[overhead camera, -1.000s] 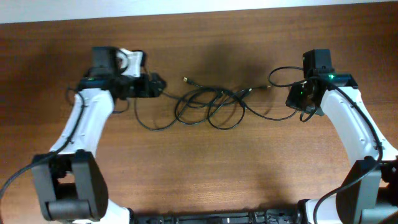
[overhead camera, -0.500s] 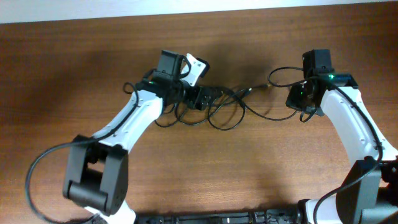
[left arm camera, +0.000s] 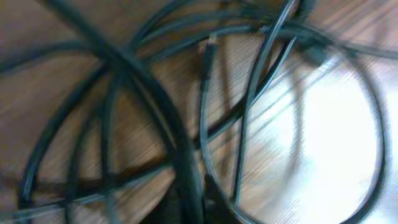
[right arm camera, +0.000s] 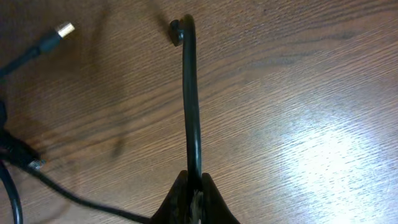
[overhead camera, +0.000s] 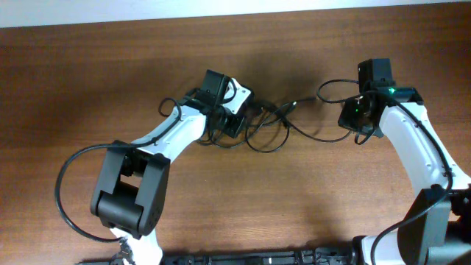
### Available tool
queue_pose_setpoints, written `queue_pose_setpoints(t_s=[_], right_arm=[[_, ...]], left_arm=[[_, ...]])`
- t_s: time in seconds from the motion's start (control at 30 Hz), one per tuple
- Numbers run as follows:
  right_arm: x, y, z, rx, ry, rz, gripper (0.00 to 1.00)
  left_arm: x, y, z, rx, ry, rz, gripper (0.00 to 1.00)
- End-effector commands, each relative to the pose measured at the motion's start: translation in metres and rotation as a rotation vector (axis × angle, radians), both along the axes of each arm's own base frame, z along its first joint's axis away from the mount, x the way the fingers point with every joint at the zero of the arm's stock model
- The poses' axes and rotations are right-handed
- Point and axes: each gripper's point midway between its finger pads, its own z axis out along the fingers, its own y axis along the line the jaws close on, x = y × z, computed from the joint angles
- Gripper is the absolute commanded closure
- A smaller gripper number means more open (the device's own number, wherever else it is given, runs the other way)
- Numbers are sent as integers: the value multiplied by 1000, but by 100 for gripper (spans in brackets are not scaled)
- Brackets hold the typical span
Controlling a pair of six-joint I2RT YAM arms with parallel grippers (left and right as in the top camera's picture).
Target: Untangle cables
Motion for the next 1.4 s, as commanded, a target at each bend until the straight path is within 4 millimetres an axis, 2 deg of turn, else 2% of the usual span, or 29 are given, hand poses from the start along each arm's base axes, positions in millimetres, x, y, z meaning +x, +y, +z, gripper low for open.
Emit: queue_pose_setpoints(t_s=[0.0,0.1,0.2,0.27,0.3,0.33,0.43,0.5,0.57,0.67,0.73,0.8,0.87,0.9,0.93,0.97,1.0,1.07,1.13,1.2,1.23,1.27,1.3,1.37], right_arm=[[-1,-2,-2,-7,17,16,96],[-1,-3,-2,-11,18,14,96],[-5,-15,-1,-79,37,-4,96],[-11,-28,0,-148,58,-25,96],[-13,-33,1,-168,64,-34,96],[-15,-39,1,-180,72,-50,96],[-21,-60,1,-177,81,-116,96],[-27,-80,1,-171,83,-194,96],[-38,-105,-1,-129,83,-305,96],[-42,-112,-4,-27,65,-361,96],[-36,-106,-5,50,36,-362,96],[-23,-91,-4,126,-4,-305,96],[0,-55,3,248,-77,-100,95],[8,-38,6,291,-107,-8,95],[15,-21,10,324,-132,76,92],[20,-3,13,347,-151,159,91],[23,10,15,358,-161,217,90],[27,44,17,351,-171,369,79],[27,72,17,342,-169,489,68],[27,96,16,326,-173,582,56],[28,106,16,324,-178,611,54],[29,118,17,323,-191,645,52],[30,125,18,322,-198,666,50],[33,147,18,326,-221,725,49]], left_arm=[[10,45,-12,217,-29,97,100],[22,121,2,417,-47,336,100],[29,204,29,548,-81,636,100],[29,252,46,570,-92,793,100],[29,267,52,565,-95,833,100],[28,291,59,559,-98,899,100],[15,352,70,534,-76,1110,100],[5,375,69,505,-43,1212,100],[1,383,64,399,7,1244,100],[6,371,61,266,43,1215,99],[19,336,62,78,78,1119,100],[33,292,73,-102,79,930,100],[43,224,100,-335,35,620,100],[43,199,113,-416,11,497,100],[37,164,135,-539,-33,307,100],[31,142,152,-625,-67,176,100],[19,117,171,-725,-94,35,93],[5,89,191,-821,-129,-127,79],[10,82,181,-754,-143,-117,68],[21,86,161,-627,-151,-47,53],[26,90,152,-571,-156,-14,35],[33,99,141,-498,-152,50,21],[37,105,136,-463,-144,95,18],[44,119,122,-370,-135,181,20]])
